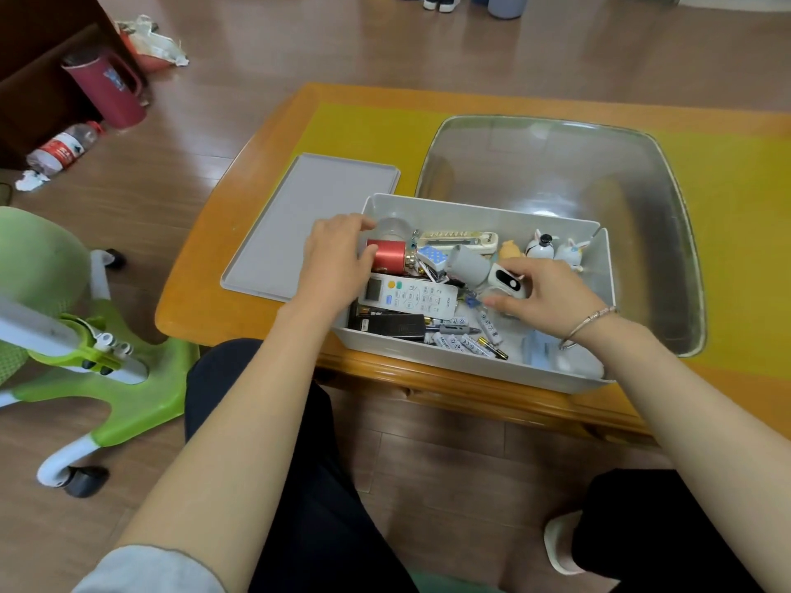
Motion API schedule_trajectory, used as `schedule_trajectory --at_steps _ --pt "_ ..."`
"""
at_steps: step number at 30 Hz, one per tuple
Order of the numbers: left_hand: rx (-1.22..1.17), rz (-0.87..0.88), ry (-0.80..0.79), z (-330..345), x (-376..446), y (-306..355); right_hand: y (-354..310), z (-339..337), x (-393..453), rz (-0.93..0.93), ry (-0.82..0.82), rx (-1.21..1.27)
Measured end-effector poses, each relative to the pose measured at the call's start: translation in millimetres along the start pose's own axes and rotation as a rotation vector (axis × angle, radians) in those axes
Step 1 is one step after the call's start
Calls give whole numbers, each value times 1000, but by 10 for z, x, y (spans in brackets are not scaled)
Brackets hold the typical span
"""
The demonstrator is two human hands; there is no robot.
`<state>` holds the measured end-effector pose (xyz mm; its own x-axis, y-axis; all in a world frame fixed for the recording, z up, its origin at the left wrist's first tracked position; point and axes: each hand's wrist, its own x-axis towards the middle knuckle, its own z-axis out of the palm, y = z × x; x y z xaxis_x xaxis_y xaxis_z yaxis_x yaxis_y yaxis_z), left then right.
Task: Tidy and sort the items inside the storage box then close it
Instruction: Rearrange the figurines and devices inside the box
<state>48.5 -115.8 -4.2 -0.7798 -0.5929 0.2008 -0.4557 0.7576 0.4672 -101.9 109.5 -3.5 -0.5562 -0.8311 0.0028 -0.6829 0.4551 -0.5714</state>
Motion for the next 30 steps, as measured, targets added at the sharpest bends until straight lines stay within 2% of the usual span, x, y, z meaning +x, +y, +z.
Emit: schedule_trajectory --at_steps 5,9,12,13,17,21,28,30 --pt "-71 -31 -56 129 34 -44 -76 141 5 -70 -188 -28" --pt "-84 -40 -91 198 72 -49 -126 319 70 -91 -246 -84" --pt "-79 -47 -102 226 103 -76 -169 323 126 -41 -291 -21" --pt "-65 -47 -117 235 107 -86 -188 300 159 -8 -271 -1" --pt "52 -16 -205 254 108 -109 -247 257 448 77 2 -28" --pt "134 -14 -211 267 122 -121 -382 384 731 103 -45 -171" --pt "218 -37 -210 268 155 -156 -253 372 641 76 65 -27" --pt "246 -47 -238 246 183 -174 -211 318 522 24 -16 19"
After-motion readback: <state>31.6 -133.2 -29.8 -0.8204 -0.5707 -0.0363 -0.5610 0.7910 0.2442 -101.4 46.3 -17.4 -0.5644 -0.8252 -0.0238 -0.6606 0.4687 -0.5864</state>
